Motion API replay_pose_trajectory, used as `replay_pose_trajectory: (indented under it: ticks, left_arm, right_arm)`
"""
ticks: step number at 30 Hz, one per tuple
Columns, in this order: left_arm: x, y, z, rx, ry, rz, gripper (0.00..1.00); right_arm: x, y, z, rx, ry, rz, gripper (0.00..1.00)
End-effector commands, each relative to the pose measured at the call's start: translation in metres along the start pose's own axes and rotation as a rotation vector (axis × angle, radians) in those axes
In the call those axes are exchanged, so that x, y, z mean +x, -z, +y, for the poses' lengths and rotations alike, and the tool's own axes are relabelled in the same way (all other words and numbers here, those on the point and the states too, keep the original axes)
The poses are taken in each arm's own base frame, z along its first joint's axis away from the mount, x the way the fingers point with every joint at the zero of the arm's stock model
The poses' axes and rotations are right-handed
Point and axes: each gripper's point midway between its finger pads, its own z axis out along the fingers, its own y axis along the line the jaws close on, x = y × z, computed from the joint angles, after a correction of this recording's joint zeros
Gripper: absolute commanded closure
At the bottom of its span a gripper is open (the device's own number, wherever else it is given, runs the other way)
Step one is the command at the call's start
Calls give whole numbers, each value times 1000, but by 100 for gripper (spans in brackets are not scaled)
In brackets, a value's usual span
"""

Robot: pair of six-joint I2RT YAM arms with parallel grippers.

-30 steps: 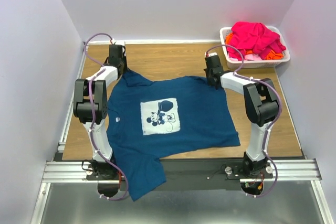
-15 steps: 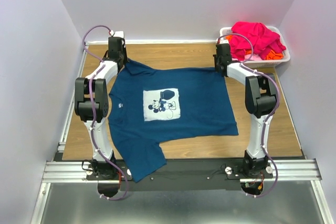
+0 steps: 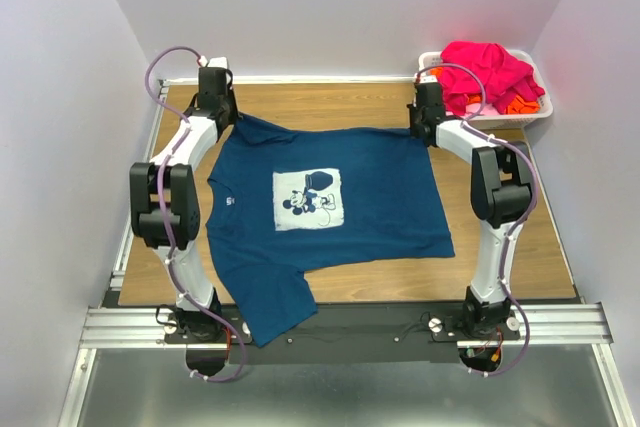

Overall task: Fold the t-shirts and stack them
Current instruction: Flatten the tshirt out, then fold the tshirt

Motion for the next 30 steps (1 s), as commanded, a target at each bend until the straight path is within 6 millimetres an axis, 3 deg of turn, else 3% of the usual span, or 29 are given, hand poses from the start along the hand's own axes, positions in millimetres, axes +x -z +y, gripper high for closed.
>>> replay_pose_trajectory:
  ticks: [1, 10, 14, 16, 19, 23, 30]
  left_arm:
    - [-8, 38, 5, -7, 39, -3, 100]
    - [22, 80, 12, -18, 69, 74, 100]
    - [23, 104, 7, 19, 116, 55, 100]
    - [33, 110, 9, 11, 141, 68, 100]
    - [37, 123, 7, 32, 165, 63, 100]
    - [58, 133, 4, 63, 183, 103, 100]
    - [73, 152, 7, 65, 202, 119, 100]
  right_arm:
    - [-12, 21, -6, -12, -18, -23, 99]
    - [2, 45, -6, -36, -43, 31, 99]
    - [13, 56, -14, 0, -50, 48, 99]
    - [22, 60, -19, 22, -55, 64, 99]
    - [21, 70, -24, 42, -69, 56, 99]
    - [24, 77, -31, 68, -73, 56, 99]
    - [36, 83, -37, 103, -98, 73, 99]
